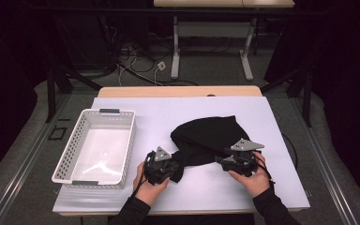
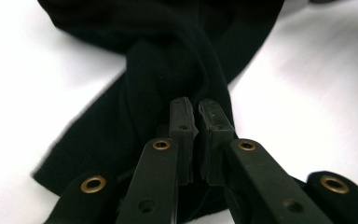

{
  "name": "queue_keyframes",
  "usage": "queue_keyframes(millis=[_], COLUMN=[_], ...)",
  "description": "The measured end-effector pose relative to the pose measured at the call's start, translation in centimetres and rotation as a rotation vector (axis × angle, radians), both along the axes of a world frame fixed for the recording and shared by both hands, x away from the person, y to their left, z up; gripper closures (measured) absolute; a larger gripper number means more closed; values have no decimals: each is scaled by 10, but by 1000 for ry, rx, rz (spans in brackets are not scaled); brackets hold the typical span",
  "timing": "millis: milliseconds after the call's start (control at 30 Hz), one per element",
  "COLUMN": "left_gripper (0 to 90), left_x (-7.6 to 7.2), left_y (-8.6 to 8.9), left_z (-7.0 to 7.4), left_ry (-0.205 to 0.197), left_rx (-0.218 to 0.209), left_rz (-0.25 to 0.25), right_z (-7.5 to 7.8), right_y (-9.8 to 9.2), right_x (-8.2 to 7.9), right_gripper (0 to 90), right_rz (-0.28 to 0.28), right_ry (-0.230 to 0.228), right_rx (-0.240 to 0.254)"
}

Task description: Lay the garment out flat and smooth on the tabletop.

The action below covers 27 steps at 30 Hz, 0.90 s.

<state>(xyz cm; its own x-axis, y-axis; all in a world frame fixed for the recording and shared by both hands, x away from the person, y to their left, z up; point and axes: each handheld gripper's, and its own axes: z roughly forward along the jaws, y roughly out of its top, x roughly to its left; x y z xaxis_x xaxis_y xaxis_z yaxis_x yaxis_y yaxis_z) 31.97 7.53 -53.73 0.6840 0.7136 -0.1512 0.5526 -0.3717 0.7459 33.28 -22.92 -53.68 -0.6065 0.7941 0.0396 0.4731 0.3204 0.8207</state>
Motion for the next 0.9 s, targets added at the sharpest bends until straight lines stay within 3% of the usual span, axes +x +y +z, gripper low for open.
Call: queue_keyframes(millis=[267, 567, 667, 767, 900], left_gripper=[853, 853, 852, 853, 853], left_x=[16, 45, 52, 54, 53], left_y=[20, 40, 42, 41, 41], left_z=[46, 95, 101, 98, 93], left_ry=[-94, -165, -166, -158, -149], left_rx=[-85, -151, -155, -151, -159], left_rz=[50, 119, 125, 125, 129], right_z=[0, -9, -15, -20, -24], right_y=[12, 56, 72, 94, 107], right_x=[-1, 2, 4, 7, 10], right_gripper=[466, 475, 474, 474, 497], right_rz=[32, 139, 170, 208, 221], right_ry=[17, 40, 57, 68, 71], right_rx=[11, -28, -43, -51, -75])
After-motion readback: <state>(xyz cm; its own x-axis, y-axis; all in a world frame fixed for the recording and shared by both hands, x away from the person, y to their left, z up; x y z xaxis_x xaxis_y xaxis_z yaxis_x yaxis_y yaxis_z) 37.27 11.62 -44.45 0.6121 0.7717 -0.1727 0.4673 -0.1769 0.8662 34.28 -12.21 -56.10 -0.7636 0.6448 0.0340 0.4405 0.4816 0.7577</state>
